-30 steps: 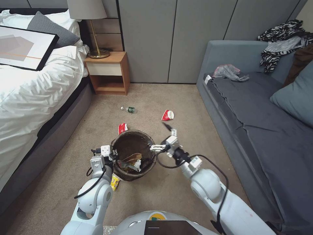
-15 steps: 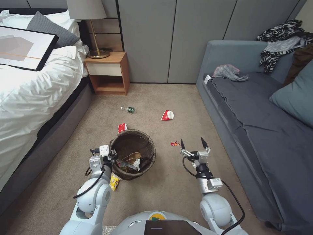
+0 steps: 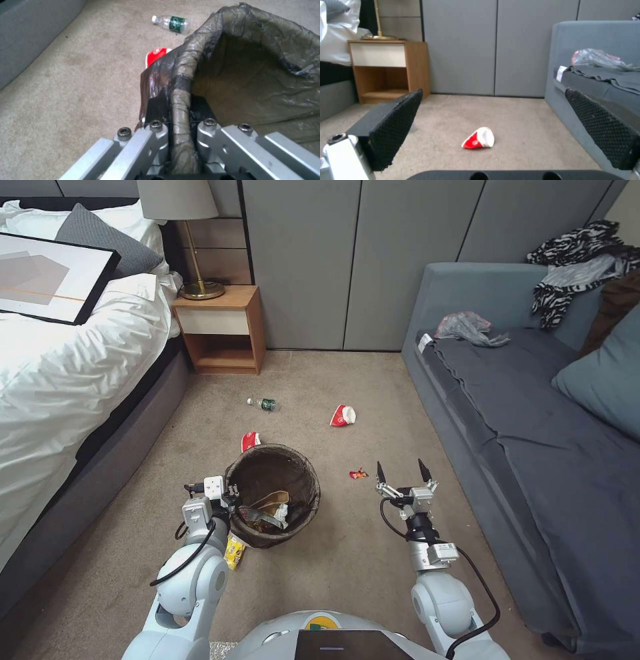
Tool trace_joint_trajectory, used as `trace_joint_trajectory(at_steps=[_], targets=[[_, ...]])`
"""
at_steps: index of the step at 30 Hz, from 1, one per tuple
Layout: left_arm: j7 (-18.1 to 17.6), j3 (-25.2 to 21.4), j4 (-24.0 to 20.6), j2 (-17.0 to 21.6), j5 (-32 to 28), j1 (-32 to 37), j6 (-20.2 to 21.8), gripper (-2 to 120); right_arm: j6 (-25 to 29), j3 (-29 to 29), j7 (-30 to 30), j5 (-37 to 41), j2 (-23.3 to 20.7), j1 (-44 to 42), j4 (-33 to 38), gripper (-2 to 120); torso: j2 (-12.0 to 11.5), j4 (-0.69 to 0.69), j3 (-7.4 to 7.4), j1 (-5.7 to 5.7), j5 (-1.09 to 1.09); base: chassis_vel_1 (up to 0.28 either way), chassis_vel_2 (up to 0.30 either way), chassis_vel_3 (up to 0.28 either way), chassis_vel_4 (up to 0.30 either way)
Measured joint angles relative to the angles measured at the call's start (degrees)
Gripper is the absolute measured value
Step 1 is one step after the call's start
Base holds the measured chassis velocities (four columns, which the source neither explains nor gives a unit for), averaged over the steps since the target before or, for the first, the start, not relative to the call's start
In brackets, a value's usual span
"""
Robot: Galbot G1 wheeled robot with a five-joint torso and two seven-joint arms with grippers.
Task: Pick up the trash bin, then pick up the garbage from the floor and place it into the trash bin.
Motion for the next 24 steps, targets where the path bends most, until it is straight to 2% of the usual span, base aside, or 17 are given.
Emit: trace_joint_trajectory(at_steps=[6,15,24], targets=[[0.0,0.0,-0.1,0.0,0.0,0.0,0.0,5,-0.1,-0.1,-0.1,0.2,-0.1,0.2,0.0,100,0.0,0.0,0.0,0.0,0.0,-0.063,0.071,0.056,-0.089],[0.0,0.0,-0.1,-0.1,0.0,0.0,0.0,5,-0.3,0.0,-0.3,0.4,-0.1,0.3,0.0,100,0.0,-0.02,0.01,0.0,0.0,-0.155,0.125,0.149,-0.144],[0.0,-0.1,0.2,0.0,0.0,-0.3,0.0,5,-0.6,-0.3,-0.9,0.4,-0.1,0.7,-0.3,100,0.0,0.0,0.01,0.0,0.0,-0.092,0.118,0.108,-0.124]])
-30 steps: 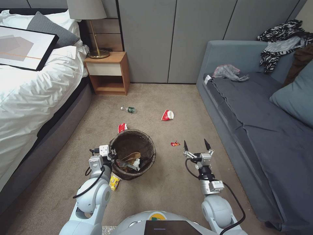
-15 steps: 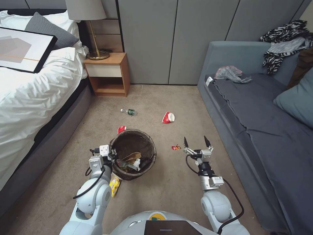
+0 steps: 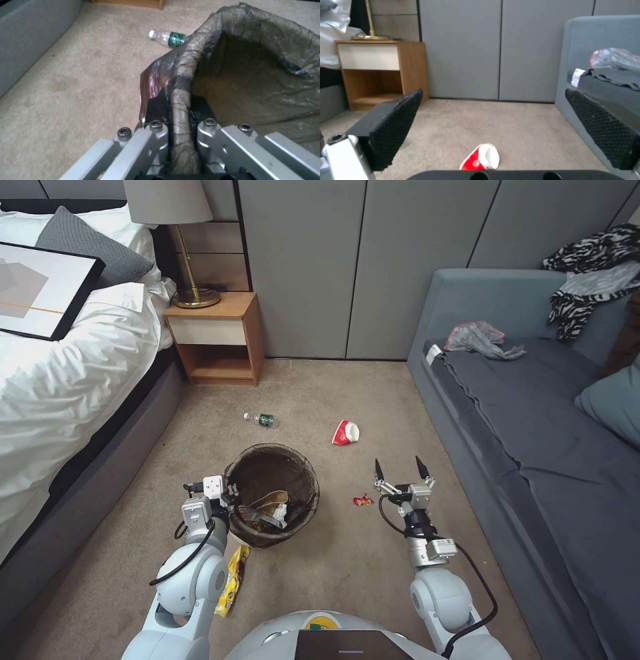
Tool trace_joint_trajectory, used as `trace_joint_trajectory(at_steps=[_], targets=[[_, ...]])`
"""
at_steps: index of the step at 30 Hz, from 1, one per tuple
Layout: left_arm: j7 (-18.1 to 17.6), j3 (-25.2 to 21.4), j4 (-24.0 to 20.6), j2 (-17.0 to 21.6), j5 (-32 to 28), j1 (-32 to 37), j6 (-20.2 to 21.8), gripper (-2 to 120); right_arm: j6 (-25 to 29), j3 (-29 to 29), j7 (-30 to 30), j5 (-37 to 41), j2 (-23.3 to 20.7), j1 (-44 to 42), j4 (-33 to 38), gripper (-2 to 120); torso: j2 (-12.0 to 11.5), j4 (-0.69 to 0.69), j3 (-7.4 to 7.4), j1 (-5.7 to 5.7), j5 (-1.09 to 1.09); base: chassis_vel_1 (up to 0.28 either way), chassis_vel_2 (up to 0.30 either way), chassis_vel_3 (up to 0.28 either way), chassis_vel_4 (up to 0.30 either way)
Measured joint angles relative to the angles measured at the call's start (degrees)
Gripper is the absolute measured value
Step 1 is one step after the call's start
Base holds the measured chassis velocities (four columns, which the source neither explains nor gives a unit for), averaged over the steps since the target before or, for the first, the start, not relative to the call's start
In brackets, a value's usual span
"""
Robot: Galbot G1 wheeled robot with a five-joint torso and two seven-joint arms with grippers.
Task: Pick up the trash bin, then pick up the garbage from the floor and place it into the trash bin.
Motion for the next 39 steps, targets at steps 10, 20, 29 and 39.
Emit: trace_joint_trajectory(at_steps=[10,20,29,39], targets=[[0.0,0.0,0.3,0.0,-0.1,-0.2,0.0,5,0.9,-0.4,-0.6,-1.9,-0.4,0.6,-1.1,100,0.0,0.0,0.01,0.0,0.0,-0.117,0.111,0.125,-0.126],[0.0,0.2,0.3,0.1,-0.1,-0.1,0.0,5,-5.2,-3.9,-0.1,-2.5,-3.7,3.1,-2.4,100,0.0,-0.01,-0.01,0.0,0.0,-0.015,0.023,0.015,-0.01],[0.0,0.2,0.0,0.3,0.0,0.1,0.0,5,-25.1,-8.4,0.8,6.0,-6.1,8.5,-4.9,100,0.0,0.0,-0.01,0.0,0.0,0.0,0.0,0.0,0.0],[0.0,0.1,-0.1,0.6,-0.1,0.1,0.1,5,-42.1,-13.0,1.5,15.3,-6.9,19.5,-17.5,100,0.0,0.0,0.0,0.0,0.0,0.0,0.0,0.0,0.0]])
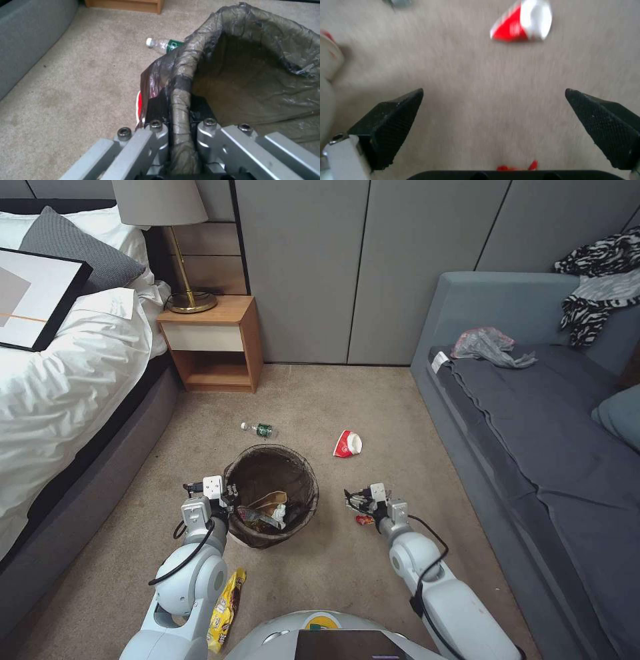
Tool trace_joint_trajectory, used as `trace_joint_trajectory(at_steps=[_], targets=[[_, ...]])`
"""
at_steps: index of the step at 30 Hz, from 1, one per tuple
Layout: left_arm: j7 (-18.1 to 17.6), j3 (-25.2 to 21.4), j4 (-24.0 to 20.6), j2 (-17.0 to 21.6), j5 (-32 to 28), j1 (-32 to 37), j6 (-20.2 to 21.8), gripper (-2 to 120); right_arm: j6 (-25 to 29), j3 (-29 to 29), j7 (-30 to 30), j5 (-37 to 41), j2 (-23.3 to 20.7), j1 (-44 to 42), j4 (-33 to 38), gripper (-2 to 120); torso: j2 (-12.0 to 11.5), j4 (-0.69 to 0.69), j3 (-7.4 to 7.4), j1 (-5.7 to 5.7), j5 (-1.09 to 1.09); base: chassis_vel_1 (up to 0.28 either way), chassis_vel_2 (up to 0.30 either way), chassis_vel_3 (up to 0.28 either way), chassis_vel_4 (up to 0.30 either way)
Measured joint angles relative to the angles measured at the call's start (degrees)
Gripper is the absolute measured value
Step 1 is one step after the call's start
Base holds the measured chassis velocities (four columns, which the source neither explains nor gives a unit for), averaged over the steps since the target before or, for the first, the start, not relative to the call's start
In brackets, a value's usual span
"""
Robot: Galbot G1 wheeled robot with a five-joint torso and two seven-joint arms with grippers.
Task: Pick up the trash bin, then pick up the garbage from the floor and place it into the trash bin.
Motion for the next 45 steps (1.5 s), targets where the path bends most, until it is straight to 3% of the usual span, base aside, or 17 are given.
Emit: trace_joint_trajectory(at_steps=[11,19,27,38,45], targets=[[0.0,-0.2,0.0,-0.2,0.2,0.2,0.0,5,-0.4,-4.3,-0.1,-4.2,2.2,10.6,-19.1,100,0.0,-0.01,0.0,0.0,0.0,0.0,0.0,0.0,0.0],[-0.1,-0.3,-0.1,-0.4,0.3,0.3,0.1,5,1.4,-3.9,-0.5,-7.2,3.4,12.0,-25.3,100,0.0,-0.01,0.0,0.0,0.0,0.0,0.0,0.0,0.0],[-0.1,-0.3,-0.1,-0.4,0.3,0.2,0.1,5,1.7,-3.2,-0.4,-7.6,3.7,10.1,-24.4,100,0.0,-0.02,0.0,0.0,0.0,0.0,0.0,0.0,0.0],[-0.1,-0.1,0.0,-0.4,0.4,0.1,0.0,5,0.2,-2.2,1.0,-7.3,3.1,3.4,-15.1,100,0.0,-0.02,0.0,0.0,0.01,0.0,0.0,0.0,0.0],[0.0,0.1,-0.1,-0.5,0.4,0.1,0.0,5,1.1,-1.5,0.9,-8.0,3.5,3.4,-17.5,100,0.0,-0.01,0.0,0.0,0.0,0.0,0.0,0.0,0.0]])
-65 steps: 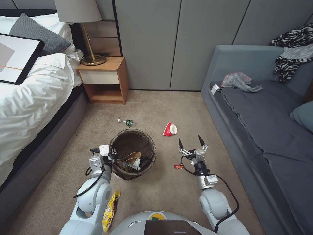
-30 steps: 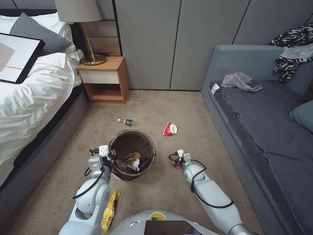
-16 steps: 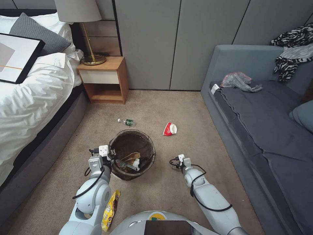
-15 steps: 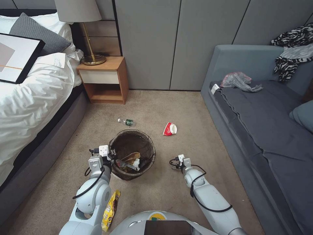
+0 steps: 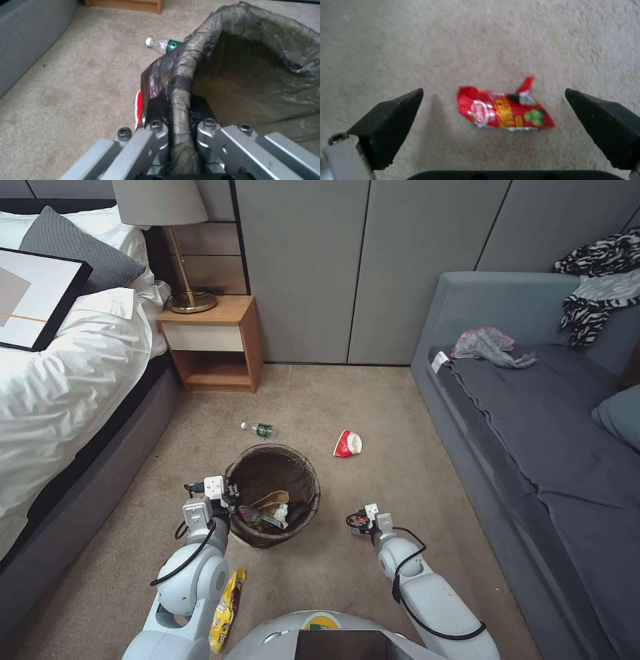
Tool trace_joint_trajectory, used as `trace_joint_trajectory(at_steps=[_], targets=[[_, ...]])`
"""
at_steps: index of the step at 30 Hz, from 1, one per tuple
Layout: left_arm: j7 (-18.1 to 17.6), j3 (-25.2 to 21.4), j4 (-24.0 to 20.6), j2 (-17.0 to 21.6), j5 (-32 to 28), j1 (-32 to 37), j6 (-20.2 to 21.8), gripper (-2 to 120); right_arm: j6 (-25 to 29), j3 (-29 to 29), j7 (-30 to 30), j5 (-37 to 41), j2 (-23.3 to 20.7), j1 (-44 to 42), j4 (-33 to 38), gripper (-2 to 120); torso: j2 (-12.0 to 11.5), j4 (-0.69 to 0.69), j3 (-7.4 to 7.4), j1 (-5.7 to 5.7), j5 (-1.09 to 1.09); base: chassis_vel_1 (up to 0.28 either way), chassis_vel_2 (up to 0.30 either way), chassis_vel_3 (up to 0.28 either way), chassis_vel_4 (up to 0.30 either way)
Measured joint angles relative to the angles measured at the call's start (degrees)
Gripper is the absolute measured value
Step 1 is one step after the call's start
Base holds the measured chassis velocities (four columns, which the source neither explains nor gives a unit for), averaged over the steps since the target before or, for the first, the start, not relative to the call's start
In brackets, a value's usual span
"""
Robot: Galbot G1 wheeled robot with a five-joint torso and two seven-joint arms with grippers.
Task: Pick up the trash bin, then pick up the garbage from the floor and place it into the trash bin.
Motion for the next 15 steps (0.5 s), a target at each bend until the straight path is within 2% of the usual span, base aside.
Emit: trace_joint_trajectory(at_steps=[15], targets=[[0.0,-0.2,0.1,0.1,0.1,0.2,-0.1,5,3.2,0.4,-2.0,-1.0,0.1,2.2,-5.1,100,0.0,0.0,0.0,0.0,0.0,0.0,0.0,0.0,0.0]])
